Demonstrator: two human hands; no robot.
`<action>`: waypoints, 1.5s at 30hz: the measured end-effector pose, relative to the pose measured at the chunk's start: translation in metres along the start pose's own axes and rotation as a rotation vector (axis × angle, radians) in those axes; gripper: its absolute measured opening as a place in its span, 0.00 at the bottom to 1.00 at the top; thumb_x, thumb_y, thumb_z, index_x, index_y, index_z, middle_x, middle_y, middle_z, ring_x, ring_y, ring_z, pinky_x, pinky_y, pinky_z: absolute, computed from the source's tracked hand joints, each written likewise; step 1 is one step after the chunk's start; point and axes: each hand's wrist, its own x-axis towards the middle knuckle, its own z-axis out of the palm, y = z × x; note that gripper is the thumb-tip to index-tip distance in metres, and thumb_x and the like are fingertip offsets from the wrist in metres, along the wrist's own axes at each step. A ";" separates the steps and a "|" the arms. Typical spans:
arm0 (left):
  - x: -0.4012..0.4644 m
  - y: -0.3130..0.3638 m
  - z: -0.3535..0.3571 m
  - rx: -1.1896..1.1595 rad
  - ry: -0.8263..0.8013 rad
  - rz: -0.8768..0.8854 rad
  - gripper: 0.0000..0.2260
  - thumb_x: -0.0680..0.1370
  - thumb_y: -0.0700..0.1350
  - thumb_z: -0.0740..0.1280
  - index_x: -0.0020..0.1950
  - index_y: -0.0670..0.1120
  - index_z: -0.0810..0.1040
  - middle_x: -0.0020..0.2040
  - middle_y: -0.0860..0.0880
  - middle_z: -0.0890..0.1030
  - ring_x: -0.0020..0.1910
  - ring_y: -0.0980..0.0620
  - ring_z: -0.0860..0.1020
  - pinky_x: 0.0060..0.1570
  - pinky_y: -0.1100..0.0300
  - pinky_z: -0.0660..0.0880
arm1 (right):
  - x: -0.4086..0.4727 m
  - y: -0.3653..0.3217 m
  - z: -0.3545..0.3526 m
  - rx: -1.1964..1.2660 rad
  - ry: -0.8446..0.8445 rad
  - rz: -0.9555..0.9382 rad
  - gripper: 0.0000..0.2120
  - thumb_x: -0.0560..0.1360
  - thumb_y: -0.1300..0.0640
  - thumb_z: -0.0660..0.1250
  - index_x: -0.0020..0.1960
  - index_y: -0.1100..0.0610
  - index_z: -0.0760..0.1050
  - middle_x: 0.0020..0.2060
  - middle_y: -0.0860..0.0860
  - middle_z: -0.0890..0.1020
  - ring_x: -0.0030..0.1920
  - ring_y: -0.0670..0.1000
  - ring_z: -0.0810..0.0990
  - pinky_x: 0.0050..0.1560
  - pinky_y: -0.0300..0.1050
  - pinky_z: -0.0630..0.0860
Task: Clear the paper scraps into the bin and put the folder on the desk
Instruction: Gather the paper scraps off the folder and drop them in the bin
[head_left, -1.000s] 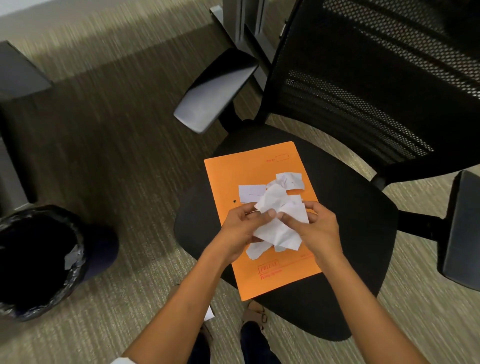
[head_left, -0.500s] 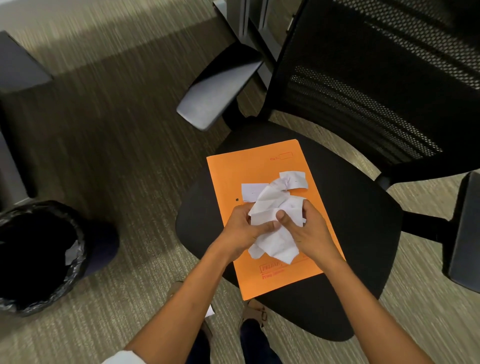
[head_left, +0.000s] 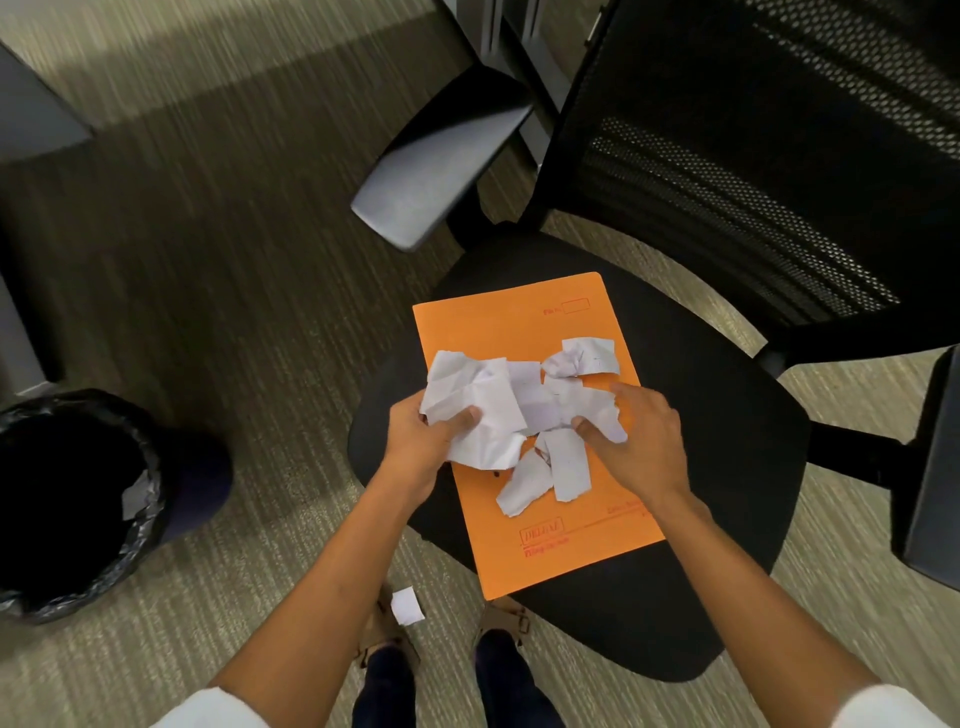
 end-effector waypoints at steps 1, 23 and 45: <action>0.000 -0.001 -0.001 0.008 0.002 0.001 0.11 0.73 0.36 0.75 0.53 0.47 0.83 0.50 0.48 0.87 0.51 0.46 0.85 0.46 0.50 0.82 | 0.002 -0.003 0.003 -0.046 -0.021 -0.030 0.31 0.70 0.39 0.75 0.69 0.46 0.71 0.66 0.49 0.73 0.66 0.55 0.71 0.51 0.49 0.73; 0.000 -0.001 0.012 0.007 -0.105 0.015 0.18 0.71 0.44 0.76 0.61 0.47 0.80 0.55 0.48 0.86 0.55 0.46 0.84 0.48 0.52 0.82 | -0.025 -0.068 -0.033 0.719 -0.300 0.049 0.04 0.74 0.55 0.75 0.48 0.49 0.82 0.41 0.47 0.87 0.45 0.44 0.86 0.36 0.38 0.79; 0.011 0.004 -0.013 -0.072 0.123 0.025 0.17 0.75 0.36 0.72 0.62 0.47 0.79 0.55 0.50 0.85 0.54 0.50 0.84 0.48 0.53 0.82 | 0.053 -0.064 -0.015 -0.231 -0.379 -0.328 0.65 0.54 0.27 0.78 0.80 0.41 0.44 0.82 0.49 0.43 0.81 0.58 0.44 0.76 0.62 0.55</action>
